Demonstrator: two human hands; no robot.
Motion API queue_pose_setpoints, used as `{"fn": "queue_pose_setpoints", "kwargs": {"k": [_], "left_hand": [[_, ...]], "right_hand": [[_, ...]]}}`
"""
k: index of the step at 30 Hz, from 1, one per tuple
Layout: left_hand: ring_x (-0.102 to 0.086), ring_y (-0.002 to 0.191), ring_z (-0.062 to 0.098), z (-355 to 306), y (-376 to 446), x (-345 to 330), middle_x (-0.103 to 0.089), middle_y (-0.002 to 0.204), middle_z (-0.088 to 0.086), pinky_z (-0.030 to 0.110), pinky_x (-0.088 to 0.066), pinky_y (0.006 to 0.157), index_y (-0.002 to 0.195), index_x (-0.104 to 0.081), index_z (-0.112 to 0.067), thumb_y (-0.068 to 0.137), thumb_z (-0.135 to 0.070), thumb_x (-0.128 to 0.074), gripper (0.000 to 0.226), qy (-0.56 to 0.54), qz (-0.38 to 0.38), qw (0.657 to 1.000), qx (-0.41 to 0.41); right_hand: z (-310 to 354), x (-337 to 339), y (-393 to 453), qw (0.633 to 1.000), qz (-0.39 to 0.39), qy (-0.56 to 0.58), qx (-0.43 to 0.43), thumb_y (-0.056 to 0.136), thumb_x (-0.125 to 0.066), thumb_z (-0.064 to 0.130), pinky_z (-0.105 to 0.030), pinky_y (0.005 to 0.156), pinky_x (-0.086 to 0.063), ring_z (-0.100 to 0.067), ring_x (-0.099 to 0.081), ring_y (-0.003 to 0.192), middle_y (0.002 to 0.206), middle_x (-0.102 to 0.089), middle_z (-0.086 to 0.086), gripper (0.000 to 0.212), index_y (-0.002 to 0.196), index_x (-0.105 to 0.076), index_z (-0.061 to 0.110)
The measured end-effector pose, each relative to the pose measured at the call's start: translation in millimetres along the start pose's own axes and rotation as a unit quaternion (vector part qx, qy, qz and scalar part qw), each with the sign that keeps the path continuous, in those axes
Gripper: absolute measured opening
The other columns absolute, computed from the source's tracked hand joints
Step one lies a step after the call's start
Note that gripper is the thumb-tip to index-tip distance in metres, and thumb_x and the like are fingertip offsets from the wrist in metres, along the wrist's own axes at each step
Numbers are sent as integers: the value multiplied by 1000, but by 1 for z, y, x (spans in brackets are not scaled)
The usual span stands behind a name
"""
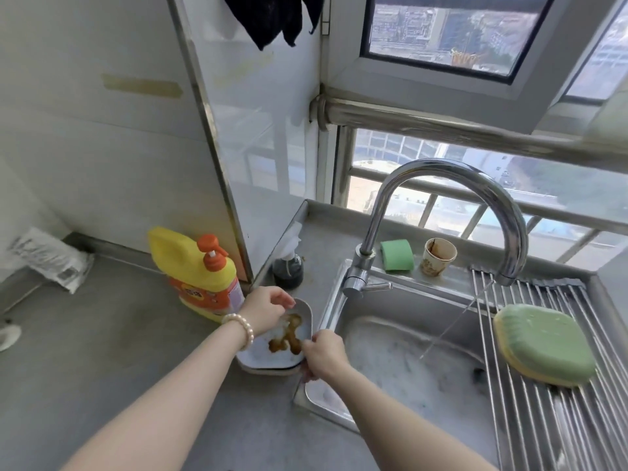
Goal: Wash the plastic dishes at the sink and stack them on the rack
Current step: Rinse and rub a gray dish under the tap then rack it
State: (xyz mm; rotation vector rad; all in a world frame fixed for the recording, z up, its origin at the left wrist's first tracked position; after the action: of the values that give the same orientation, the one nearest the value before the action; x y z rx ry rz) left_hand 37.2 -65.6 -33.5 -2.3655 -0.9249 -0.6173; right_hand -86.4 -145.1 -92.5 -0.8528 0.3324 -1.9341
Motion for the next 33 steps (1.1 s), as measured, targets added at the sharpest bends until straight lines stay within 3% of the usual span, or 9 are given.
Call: {"fn": "queue_pose_setpoints", "kwargs": {"k": [8,13,16,19,21,24,27,29,33], "left_hand": [[-58,100,14,-19,-3,-6,-64,109,-3,27,-48,83,113,-63,-19,90,-9,-55,26,33,-54,997,-46],[-62,91,18,-37,-3,-53,-64,113,6,26,-50,69,117,-55,-13,98,-28,-50,25,-139,67,987,38],[-67,85,33,-48,-16,-95,-69,105,16,47,-56,74,113,-58,-16,101,-36,-41,29,-323,157,923,139],[-67,82,33,-60,-23,-124,-68,101,18,55,-54,76,108,-55,-17,103,-37,-36,29,-315,146,926,147],[-68,87,34,-68,-24,-138,-69,103,19,58,-53,82,106,-56,-16,103,-39,-35,31,-322,131,928,131],[-66,99,34,-73,-18,-154,-69,107,14,56,-50,92,106,-58,-19,98,-51,-37,40,-288,126,945,90],[-67,97,32,-88,-28,-164,-70,104,13,54,-53,87,108,-59,-15,102,-42,-34,37,-293,126,945,72],[-68,93,29,-100,-36,-179,-69,104,11,50,-57,78,110,-57,-17,103,-39,-33,34,-329,162,927,76],[-63,86,19,-111,-35,-182,-65,93,5,27,-55,66,93,-56,-17,104,-28,-35,26,-379,130,914,68]], "right_hand": [[-7,85,-30,995,-17,37,95,84,-31,-4,-21,36,-40,-24,-57,39,61,-63,-19,35,87,-63,6],[-26,148,-52,985,-94,21,140,97,-42,6,-23,37,-39,-24,-58,41,57,-61,-5,27,97,-69,9],[-38,176,-68,960,-225,-98,133,97,-53,20,-35,60,-51,-30,-67,70,80,-70,-8,21,99,-70,8],[-48,167,-86,858,-361,-315,183,94,-57,27,-38,88,-52,-31,-65,103,107,-69,-12,30,107,-69,3],[-48,142,-102,841,-304,-357,272,103,-27,40,-33,91,-50,-24,-66,102,106,-70,-6,55,100,-72,9],[-69,121,-114,890,-71,-369,259,85,13,68,-36,109,-35,-25,-56,114,119,-62,-4,99,108,-63,10],[-83,154,-104,879,-113,-439,148,59,36,78,-37,117,-18,-24,-38,135,144,-44,-10,132,134,-47,8],[-83,172,-91,888,-128,-436,70,49,37,79,-38,119,-4,-22,-16,146,157,-20,-11,138,149,-23,6],[-53,141,-91,920,-20,-365,142,70,13,78,-34,119,4,-19,6,148,161,2,-8,107,153,-2,13]]}}
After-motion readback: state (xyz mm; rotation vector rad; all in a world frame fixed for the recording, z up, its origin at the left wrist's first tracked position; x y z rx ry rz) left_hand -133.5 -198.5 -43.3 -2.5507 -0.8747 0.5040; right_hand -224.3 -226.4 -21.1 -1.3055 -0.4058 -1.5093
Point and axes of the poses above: each hand's wrist, its own y-axis towards the middle knuckle, its own x-axis out of the back of the hand, z = x × y, the point moved 5 cm from there along y, towards the middle knuckle
